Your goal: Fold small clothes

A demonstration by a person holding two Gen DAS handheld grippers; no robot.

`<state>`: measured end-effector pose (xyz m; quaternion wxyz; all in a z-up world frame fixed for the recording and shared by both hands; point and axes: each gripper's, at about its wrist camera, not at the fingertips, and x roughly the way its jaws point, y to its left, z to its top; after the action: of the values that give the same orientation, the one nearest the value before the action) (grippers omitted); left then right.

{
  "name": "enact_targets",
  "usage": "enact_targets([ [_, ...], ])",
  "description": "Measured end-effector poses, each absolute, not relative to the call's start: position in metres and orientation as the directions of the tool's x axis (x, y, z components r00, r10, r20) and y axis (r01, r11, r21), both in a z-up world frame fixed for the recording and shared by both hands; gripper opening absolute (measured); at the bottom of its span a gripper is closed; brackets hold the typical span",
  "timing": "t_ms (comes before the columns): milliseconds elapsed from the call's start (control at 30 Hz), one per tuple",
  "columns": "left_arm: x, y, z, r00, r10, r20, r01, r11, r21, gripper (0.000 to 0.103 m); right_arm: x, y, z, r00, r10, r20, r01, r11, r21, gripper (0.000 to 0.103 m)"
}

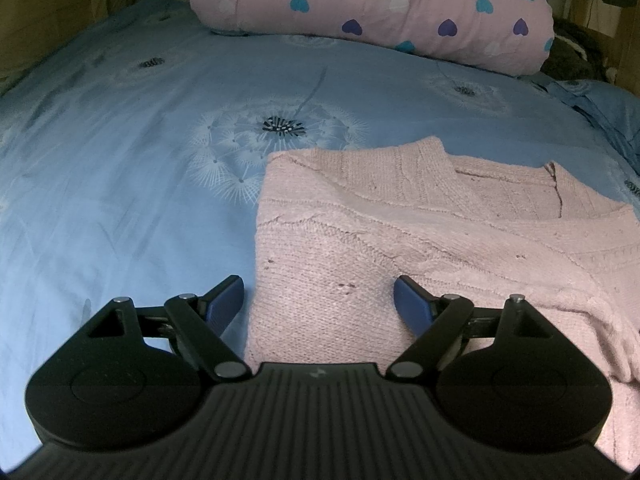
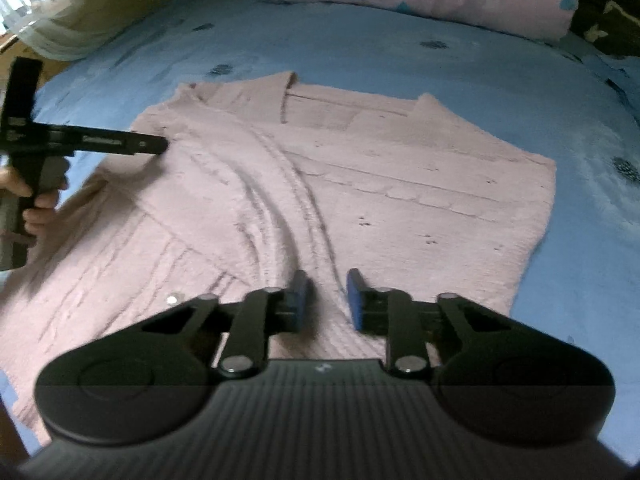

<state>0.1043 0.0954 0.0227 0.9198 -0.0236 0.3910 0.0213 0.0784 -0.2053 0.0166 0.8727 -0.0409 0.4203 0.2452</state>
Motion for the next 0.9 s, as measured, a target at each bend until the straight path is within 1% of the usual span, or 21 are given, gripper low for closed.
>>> enact_targets([
  [67, 0.104, 0.096, 0.022, 0.694, 0.020, -0.720, -0.059, 0.998, -0.029, 0.086, 0.078, -0.203, 0.018, 0.510, 0.415, -0.753, -0.472, 0.868, 0.158, 0.016],
  [167, 0.105, 0.097, 0.023, 0.696, 0.022, -0.718, -0.064, 0.997, -0.032, 0.086, 0.078, -0.199, 0.021, 0.510, 0.403, -0.760, -0.464, 0.873, 0.151, 0.010],
  [233, 0.104, 0.097, 0.024, 0.701, 0.025, -0.713, -0.069, 0.997, -0.033, 0.086, 0.078, -0.198, 0.028, 0.557, 0.345, -0.756, -0.437, 0.895, 0.087, 0.009],
  [333, 0.105, 0.098, 0.024, 0.703, 0.028, -0.711, -0.077, 0.996, -0.037, 0.086, 0.081, -0.195, 0.047, 0.653, 0.263, -0.710, -0.401, 0.915, -0.031, 0.008],
  [367, 0.104, 0.098, 0.025, 0.704, 0.029, -0.710, -0.078, 0.996, -0.036, 0.086, 0.086, -0.194, 0.052, 0.677, 0.232, -0.699, -0.381, 0.923, -0.063, 0.003],
  [467, 0.105, 0.097, 0.025, 0.706, 0.033, -0.707, -0.075, 0.997, -0.029, 0.086, 0.102, -0.192, 0.051, 0.726, 0.132, -0.675, -0.323, 0.932, -0.165, 0.003],
  [567, 0.105, 0.099, 0.026, 0.706, 0.029, -0.708, -0.077, 0.996, -0.036, 0.086, 0.116, -0.197, 0.039, 0.703, 0.126, -0.700, -0.292, 0.948, -0.122, 0.005],
  [700, 0.106, 0.099, 0.027, 0.707, 0.028, -0.707, -0.079, 0.996, -0.040, 0.086, 0.120, -0.221, 0.032, 0.656, 0.206, -0.726, -0.245, 0.968, 0.054, 0.007],
  [767, 0.106, 0.098, 0.027, 0.708, 0.033, -0.705, -0.079, 0.996, -0.033, 0.086, 0.116, -0.235, 0.033, 0.642, 0.236, -0.730, -0.228, 0.967, 0.112, 0.008],
  [833, 0.106, 0.095, 0.026, 0.710, 0.039, -0.703, -0.077, 0.997, -0.022, 0.086, 0.111, -0.244, 0.033, 0.620, 0.264, -0.739, -0.245, 0.960, 0.138, 0.008],
  [900, 0.105, 0.094, 0.025, 0.711, 0.045, -0.702, -0.075, 0.997, -0.011, 0.086, 0.105, -0.249, 0.031, 0.596, 0.265, -0.758, -0.267, 0.956, 0.125, 0.010],
])
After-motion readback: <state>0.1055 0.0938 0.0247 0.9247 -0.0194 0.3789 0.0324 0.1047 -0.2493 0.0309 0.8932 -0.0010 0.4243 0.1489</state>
